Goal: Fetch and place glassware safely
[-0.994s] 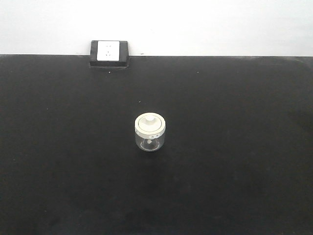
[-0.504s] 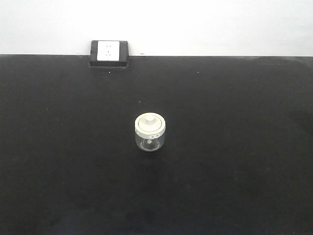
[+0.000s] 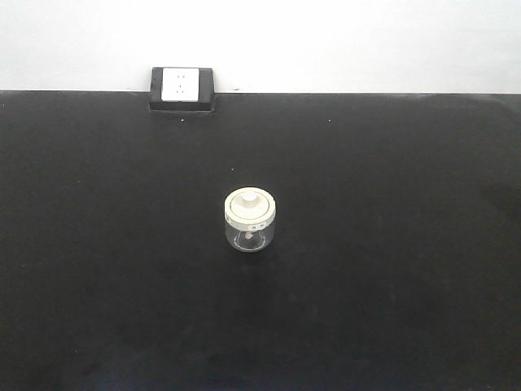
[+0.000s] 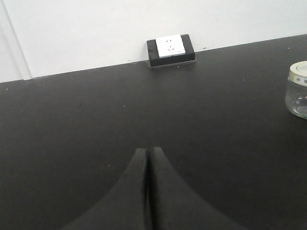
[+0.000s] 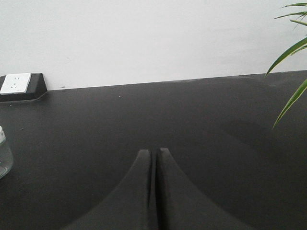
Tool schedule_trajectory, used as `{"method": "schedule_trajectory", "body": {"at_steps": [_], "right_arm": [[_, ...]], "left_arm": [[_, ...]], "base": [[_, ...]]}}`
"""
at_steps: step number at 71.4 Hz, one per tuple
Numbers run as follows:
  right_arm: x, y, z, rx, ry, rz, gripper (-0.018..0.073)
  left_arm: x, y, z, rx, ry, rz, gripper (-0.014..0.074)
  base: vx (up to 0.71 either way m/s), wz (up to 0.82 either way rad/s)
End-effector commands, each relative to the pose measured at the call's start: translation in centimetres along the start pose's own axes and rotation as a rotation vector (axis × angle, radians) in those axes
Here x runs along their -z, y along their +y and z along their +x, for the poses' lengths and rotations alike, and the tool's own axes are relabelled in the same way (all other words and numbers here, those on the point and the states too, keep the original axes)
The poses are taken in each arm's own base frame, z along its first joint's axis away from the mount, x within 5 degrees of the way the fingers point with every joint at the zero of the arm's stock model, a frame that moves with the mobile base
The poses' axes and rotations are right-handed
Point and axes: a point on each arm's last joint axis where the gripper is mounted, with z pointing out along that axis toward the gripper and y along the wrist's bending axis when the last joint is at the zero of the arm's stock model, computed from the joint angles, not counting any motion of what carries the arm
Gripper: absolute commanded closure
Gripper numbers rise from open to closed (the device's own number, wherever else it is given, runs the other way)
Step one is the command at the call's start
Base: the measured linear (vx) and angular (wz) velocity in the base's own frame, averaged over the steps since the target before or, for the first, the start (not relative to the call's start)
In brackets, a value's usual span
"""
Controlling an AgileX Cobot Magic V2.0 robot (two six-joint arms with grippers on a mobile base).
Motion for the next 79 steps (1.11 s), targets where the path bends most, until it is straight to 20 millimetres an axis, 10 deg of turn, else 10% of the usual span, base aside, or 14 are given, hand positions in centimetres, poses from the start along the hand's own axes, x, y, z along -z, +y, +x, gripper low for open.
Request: {"method": "schedule_trajectory", "body": {"at_steps": [1,79], "right_arm": [[0.03,-0.01,-0.14,0.012,-0.071,0.001,0.0560],[0.03,-0.01,-0.14,0.012,-0.071,0.001,0.0560]], "left_arm": [[-0.12,-0.01,0.23,0.016,-0.057,-0.003,0.0603],[-0.12,-0.01,0.23,0.016,-0.057,-0.003,0.0603]], "base": [[0.00,0.00],[0.00,0.00]]}}
